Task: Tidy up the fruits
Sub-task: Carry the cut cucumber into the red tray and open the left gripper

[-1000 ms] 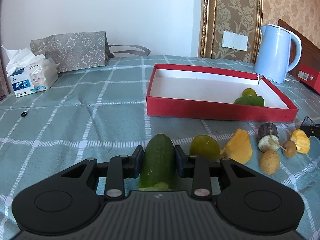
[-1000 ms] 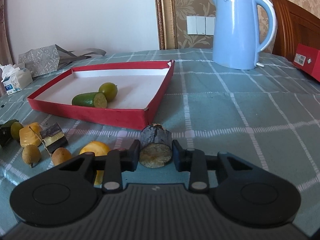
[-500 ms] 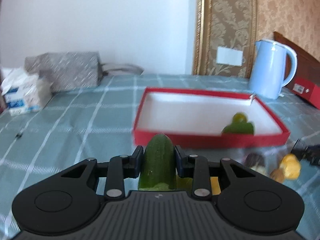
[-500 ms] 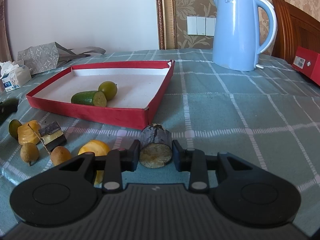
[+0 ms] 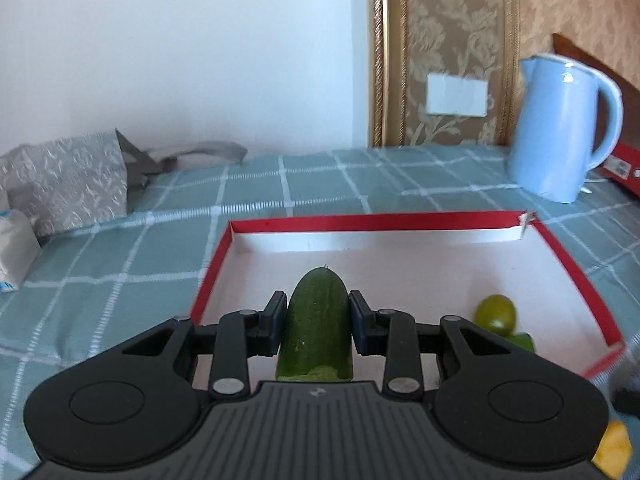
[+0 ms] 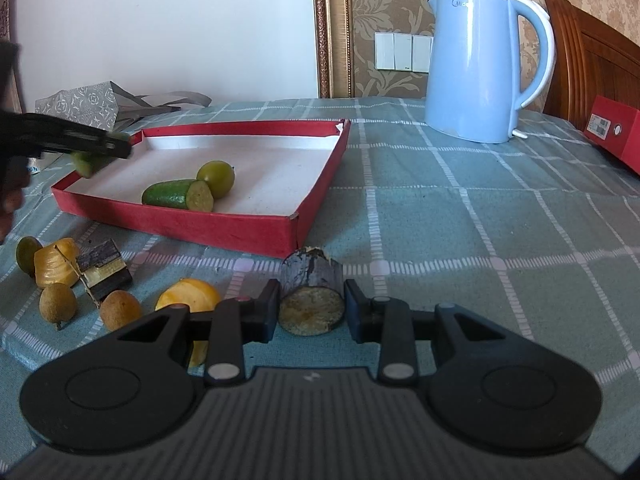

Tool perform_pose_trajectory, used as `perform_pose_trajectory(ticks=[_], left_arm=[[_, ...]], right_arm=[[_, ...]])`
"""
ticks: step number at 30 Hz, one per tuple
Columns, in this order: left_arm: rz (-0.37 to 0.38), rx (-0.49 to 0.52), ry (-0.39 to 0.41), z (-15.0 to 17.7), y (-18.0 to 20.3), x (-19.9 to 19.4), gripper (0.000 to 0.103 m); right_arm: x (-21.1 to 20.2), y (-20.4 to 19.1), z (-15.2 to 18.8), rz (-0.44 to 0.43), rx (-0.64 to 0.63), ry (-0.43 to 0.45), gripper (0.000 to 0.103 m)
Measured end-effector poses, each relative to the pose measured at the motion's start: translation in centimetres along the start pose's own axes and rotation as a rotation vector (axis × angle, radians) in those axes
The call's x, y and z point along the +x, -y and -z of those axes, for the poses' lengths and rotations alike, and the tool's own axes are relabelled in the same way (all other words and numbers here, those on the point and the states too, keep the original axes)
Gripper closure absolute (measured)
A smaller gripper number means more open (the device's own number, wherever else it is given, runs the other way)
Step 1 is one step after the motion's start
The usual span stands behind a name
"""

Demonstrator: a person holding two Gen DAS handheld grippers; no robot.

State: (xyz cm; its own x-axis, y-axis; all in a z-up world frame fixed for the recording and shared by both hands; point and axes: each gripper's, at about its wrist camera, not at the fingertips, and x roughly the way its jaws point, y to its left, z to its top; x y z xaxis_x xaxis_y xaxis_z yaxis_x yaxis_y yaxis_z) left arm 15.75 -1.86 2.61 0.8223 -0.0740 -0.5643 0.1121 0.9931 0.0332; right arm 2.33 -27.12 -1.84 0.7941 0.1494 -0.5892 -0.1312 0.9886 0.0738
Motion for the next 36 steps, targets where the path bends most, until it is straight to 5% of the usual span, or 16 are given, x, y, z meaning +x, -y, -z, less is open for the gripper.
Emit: perform_pose_trajectory(ticks=[6, 8, 10, 14, 21, 36], left_arm=[[-0.037, -0.015, 0.009, -0.6, 0.1, 1.4, 0.069], [-0.044, 0.004, 0.025, -0.7, 0.3, 1.2, 0.041], [-0.073, 0.015, 0.067, -0.5, 0.4, 0.3, 0.034], [-0.101, 0.007, 0.144, 0.4, 0.0, -3.0, 0.034], [-0.032, -0.051, 0.230, 4.3, -0.4, -10.4, 0.025], [0.083, 0.015, 0.105, 13.0, 0.8, -13.6, 0.025]], right_arm=[[0.0, -0.1, 0.0, 0.002, -0.005, 0.000, 0.071], [0.0, -0.1, 0.0, 0.003, -0.007, 0.000, 0.071], [0.0, -0.1, 0.0, 0.002, -0.006, 0.000, 0.071], [0.0, -0.1, 0.0, 0.003, -0.006, 0.000, 0.071], [0.0, -0.1, 0.0, 0.003, -0.007, 0.001, 0.071], [0.0, 0.0, 0.0, 0.000, -0.003, 0.003, 0.071]])
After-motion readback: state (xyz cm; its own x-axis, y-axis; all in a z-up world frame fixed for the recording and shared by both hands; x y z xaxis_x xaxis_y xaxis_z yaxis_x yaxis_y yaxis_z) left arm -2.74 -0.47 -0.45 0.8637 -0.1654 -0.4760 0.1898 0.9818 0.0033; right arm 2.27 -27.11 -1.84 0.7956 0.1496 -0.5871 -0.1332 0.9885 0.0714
